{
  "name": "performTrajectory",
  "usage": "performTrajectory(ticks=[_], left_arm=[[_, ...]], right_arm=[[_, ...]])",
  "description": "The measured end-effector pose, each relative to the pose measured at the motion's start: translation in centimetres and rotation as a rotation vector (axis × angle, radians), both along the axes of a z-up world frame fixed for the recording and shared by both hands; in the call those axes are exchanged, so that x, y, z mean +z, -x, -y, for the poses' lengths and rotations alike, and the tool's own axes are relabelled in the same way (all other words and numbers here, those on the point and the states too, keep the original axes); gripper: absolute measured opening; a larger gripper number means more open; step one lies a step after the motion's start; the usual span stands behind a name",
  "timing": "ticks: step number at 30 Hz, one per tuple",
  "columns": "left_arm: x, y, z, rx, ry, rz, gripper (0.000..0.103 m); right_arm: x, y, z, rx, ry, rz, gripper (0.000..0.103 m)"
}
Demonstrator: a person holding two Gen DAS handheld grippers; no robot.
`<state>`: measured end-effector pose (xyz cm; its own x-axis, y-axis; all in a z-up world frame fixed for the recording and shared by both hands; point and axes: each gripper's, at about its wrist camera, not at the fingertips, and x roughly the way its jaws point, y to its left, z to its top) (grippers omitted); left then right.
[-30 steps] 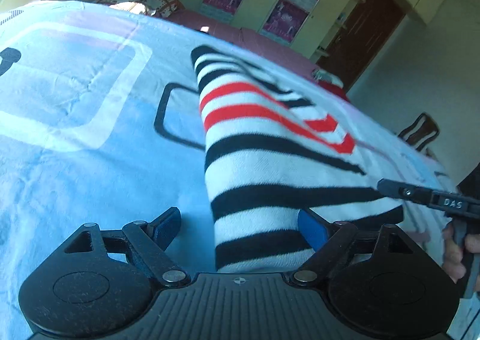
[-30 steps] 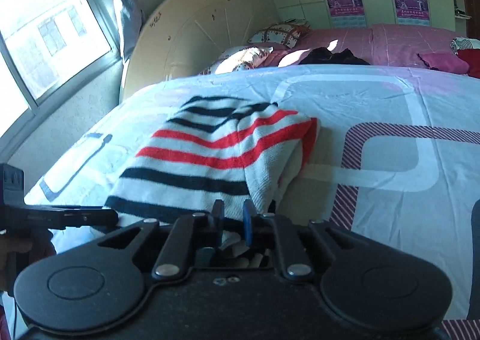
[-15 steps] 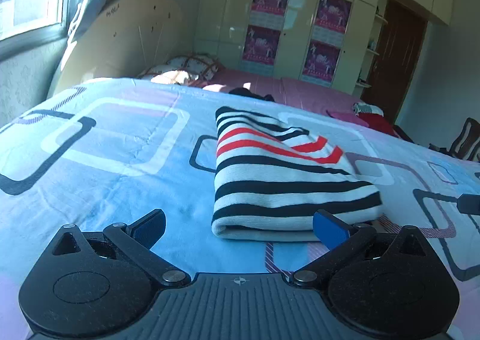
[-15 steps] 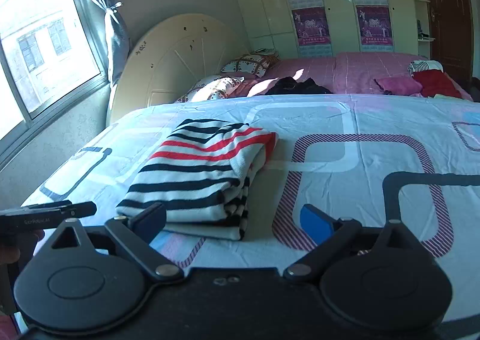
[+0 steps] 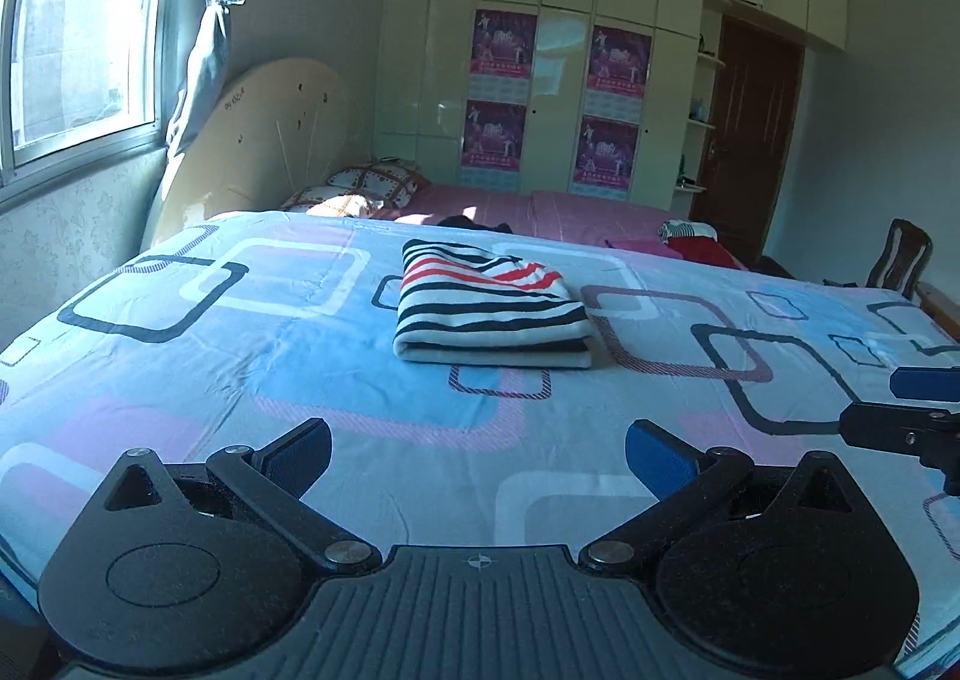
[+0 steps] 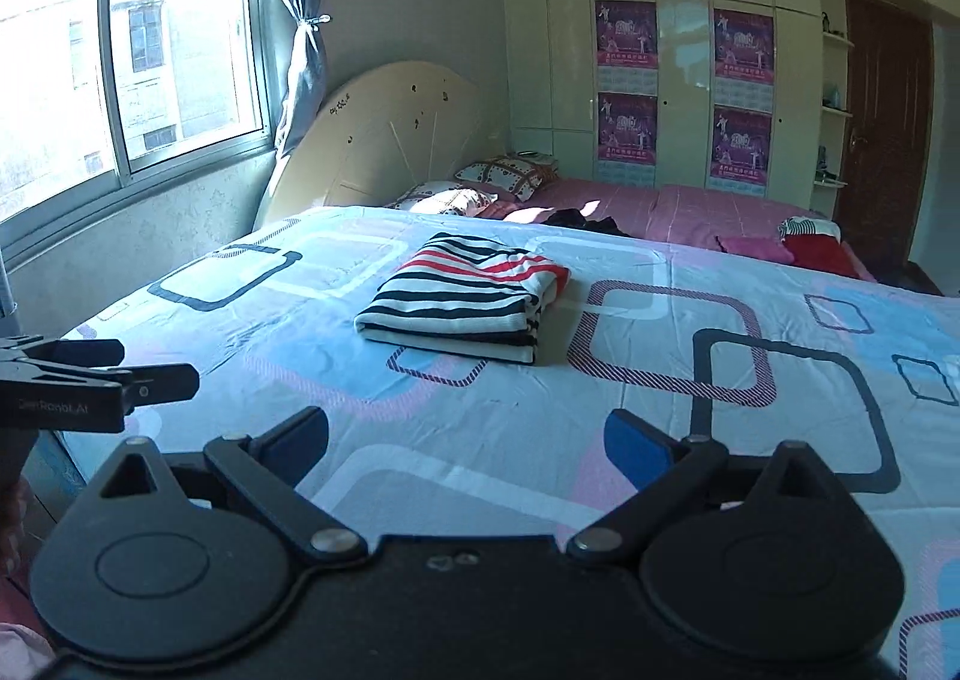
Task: Fold small clothes
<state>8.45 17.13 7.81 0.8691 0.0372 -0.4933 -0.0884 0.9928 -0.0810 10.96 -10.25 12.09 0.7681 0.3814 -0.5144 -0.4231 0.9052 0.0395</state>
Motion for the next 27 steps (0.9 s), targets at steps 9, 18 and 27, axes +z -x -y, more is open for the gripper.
performTrajectory(ticks=[9,18,27], left_arm=[[2.2,4.5,0.3,0.017,0.006,0.048,0.103],[3.4,4.6,1.7,-0.008,0.0,0.082,0.103],[4.2,4.4,2.5,-0.02,-0.009,0.099,0.103]], right_arm=[[1.1,2.6,-0.2,-0.027,0.009,0.019,0.095],[2.1,3.2,0.5,-0.038,-0.003,0.059,0.096],[2.6,3.1,1.0,-0.05,-0.013,0.068,0.096]])
